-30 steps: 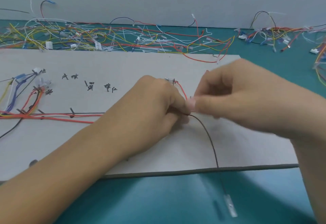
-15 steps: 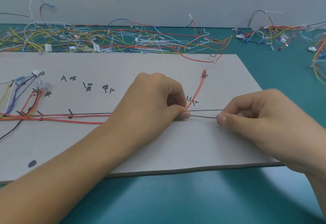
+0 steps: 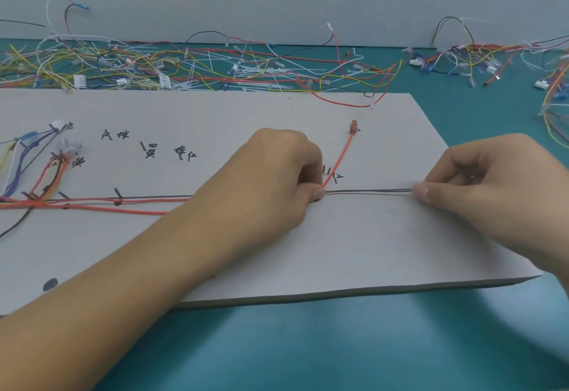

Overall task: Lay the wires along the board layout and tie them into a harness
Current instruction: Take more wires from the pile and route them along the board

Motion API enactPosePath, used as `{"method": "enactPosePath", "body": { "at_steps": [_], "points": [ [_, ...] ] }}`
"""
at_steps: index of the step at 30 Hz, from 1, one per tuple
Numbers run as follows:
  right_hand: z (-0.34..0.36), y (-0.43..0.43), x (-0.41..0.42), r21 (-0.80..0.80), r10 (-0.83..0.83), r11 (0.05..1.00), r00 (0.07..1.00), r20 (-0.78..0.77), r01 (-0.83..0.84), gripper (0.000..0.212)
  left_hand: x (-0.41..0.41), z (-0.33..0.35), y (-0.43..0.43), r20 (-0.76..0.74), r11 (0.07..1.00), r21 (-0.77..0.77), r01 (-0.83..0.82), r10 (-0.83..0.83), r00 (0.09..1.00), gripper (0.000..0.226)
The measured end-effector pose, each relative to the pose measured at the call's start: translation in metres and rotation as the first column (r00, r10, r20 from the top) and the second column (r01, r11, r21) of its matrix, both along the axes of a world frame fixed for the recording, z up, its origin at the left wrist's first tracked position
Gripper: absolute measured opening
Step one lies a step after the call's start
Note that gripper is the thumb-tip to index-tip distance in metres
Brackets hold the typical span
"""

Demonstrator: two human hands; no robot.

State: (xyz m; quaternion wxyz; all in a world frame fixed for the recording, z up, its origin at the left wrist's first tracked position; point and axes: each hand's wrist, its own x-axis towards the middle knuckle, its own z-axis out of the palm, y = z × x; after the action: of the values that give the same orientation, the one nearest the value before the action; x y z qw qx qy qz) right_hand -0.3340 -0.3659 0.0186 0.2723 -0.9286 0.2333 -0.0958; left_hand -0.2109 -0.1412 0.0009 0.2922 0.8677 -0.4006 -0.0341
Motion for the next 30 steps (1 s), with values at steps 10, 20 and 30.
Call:
{"method": "enactPosePath", "body": {
  "at_steps": [10, 20, 30],
  "points": [
    [0.0, -0.016, -0.015, 0.085, -0.107, 0.991, 0.994, -0.02, 0.108, 0.055, 0.002, 0.001, -0.002, 0.031, 1.0, 0.017, 0.018, -0.019, 0.999, 0.011],
    [-0.012, -0.003, -0.002, 0.28, -0.043, 0.96, 0.996, 0.076, 0.02, 0.022, 0.016, 0.007, 0.027, 0.06, 0.996, 0.092, 0.014, -0.02, 0.998, 0.018],
    [-0.012, 0.006, 0.05, 0.575, 0.228, 0.777, 0.966, 0.126, -0.258, 0.011, 0.057, 0.025, 0.078, -0.006, 0.97, 0.239, 0.055, -0.055, 0.998, 0.023]
  ]
}}
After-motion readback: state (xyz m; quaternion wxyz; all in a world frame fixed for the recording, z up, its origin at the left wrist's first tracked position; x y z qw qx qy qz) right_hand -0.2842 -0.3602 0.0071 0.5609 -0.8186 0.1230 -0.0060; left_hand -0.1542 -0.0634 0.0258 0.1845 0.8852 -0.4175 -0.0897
